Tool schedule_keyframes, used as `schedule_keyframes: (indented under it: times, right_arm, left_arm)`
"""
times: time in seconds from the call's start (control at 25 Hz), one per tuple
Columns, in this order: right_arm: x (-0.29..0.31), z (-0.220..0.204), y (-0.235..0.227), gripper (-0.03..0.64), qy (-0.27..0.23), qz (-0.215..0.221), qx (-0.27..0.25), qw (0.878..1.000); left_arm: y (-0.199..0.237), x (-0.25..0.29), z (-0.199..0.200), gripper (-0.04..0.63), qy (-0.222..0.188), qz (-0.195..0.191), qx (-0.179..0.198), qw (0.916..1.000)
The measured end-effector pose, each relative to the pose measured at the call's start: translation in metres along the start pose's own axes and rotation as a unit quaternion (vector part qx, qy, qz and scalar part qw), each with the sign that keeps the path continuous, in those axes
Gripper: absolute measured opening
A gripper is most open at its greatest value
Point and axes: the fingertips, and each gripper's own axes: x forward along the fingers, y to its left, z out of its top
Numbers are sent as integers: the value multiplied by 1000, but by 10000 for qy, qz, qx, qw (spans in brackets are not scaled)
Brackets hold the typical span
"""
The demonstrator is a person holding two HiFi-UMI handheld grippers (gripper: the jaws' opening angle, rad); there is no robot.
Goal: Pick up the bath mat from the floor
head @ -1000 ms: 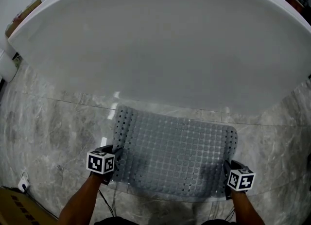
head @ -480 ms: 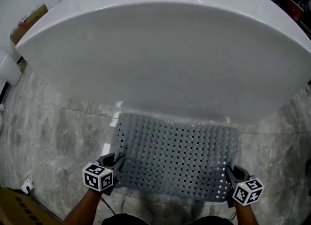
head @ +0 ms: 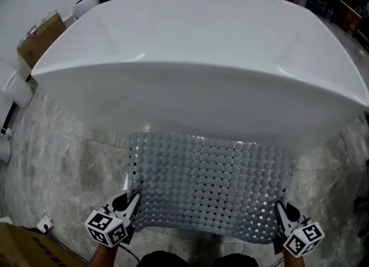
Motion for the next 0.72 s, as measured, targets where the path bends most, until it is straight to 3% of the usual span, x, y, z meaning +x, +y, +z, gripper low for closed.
schedule_keyframes:
  times: [0.32, 0.72]
  right_arm:
    - [-70, 117, 55, 47, -335, 80, -22, 9994]
    - [-146, 272, 109, 46, -684, 329, -127, 9970]
  left_arm:
    - [-34, -87, 113, 61, -425, 130, 56, 9990]
    - [-73, -191, 282, 60, -810, 390, 89, 9959]
